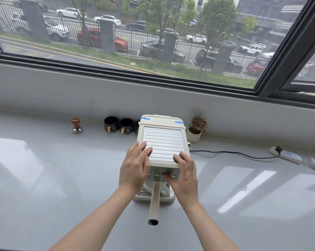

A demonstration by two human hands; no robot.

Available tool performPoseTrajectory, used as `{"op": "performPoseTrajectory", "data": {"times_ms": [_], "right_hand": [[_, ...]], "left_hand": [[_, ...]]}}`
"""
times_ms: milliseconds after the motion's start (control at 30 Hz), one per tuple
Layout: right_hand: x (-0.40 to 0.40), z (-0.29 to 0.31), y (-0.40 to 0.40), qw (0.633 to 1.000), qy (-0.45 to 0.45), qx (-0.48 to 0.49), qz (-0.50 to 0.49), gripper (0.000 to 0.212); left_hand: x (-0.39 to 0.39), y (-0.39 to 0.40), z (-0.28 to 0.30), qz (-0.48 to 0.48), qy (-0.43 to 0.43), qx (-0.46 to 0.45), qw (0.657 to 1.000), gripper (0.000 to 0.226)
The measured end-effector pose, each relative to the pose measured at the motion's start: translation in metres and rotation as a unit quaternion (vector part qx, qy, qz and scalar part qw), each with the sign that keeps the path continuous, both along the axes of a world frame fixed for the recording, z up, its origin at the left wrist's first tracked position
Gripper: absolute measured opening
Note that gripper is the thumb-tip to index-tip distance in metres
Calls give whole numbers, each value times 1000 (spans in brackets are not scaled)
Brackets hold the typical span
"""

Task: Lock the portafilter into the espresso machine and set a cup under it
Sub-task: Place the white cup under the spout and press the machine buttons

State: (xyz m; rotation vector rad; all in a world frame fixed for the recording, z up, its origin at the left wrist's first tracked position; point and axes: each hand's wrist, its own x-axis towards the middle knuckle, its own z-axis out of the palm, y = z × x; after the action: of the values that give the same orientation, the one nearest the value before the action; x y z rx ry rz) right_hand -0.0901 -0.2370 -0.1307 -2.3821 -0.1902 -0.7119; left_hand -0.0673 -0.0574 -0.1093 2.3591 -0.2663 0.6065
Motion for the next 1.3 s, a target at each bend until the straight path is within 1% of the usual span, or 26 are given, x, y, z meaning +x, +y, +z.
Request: {"op": "performPoseTrajectory", "data": {"times_ms": [133,467,833,1133,1300], "right_hand": [[-1,-2,-2,1000,-6,-3,11,75],[-2,-2,-2,1000,-11,-12,2,74],[-3,0,-3,1000,12,-10,12,75],[-5,2,-3,1000,19,1,10,72],[-9,5,-11,999,34,-23,26,72]], "left_hand": [[-1,1,-1,-4,0,-4,1000,43],[-3,2,-4,-5,-5,-15,1000,43],[-2,3,-4,-4,-6,-11,1000,42],[-3,2,-5,0,-13,-3,1000,43],[-2,3,-6,1,-12,4,1000,43]]}}
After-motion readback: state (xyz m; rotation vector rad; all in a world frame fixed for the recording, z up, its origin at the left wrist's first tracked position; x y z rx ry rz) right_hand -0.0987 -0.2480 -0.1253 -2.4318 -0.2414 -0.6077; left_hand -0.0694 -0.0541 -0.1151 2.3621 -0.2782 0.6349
